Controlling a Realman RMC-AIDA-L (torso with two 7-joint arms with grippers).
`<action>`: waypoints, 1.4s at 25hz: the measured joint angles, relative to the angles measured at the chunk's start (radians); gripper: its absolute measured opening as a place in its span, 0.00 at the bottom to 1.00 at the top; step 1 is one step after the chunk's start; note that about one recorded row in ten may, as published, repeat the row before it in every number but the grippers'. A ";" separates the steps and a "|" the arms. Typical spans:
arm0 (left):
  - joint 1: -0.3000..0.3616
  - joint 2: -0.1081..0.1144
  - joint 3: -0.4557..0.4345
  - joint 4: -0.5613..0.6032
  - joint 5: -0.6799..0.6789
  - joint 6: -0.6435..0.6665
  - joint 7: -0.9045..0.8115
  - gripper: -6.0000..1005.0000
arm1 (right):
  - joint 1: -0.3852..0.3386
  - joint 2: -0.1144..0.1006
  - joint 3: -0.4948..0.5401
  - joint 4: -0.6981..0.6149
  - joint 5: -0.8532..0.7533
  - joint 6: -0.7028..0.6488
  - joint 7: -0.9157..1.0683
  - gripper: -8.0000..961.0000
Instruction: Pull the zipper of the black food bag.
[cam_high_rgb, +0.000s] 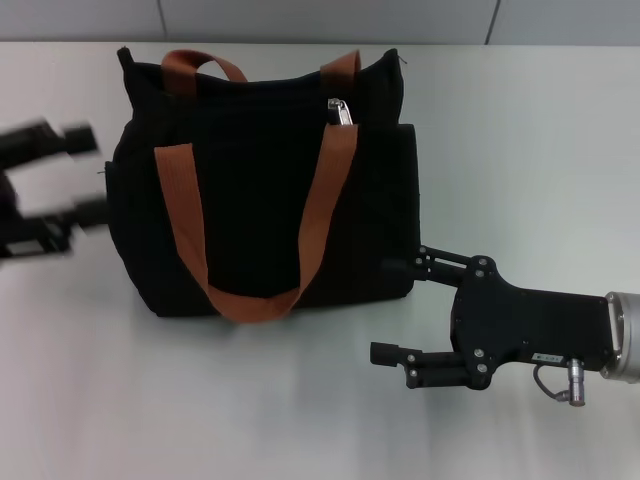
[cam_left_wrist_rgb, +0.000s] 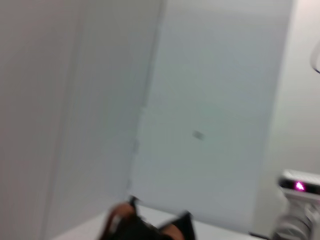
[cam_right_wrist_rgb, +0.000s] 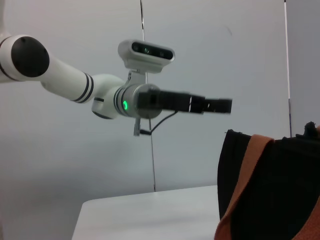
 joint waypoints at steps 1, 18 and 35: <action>0.005 -0.009 0.029 -0.004 0.004 0.000 0.033 0.77 | 0.000 0.000 0.000 0.000 0.000 0.000 0.000 0.87; 0.032 -0.107 0.141 -0.198 0.214 -0.169 0.379 0.82 | 0.021 -0.001 -0.066 0.062 -0.022 0.059 -0.004 0.87; 0.031 -0.111 0.141 -0.201 0.240 -0.163 0.387 0.82 | 0.042 0.003 -0.090 0.104 -0.017 0.085 -0.029 0.87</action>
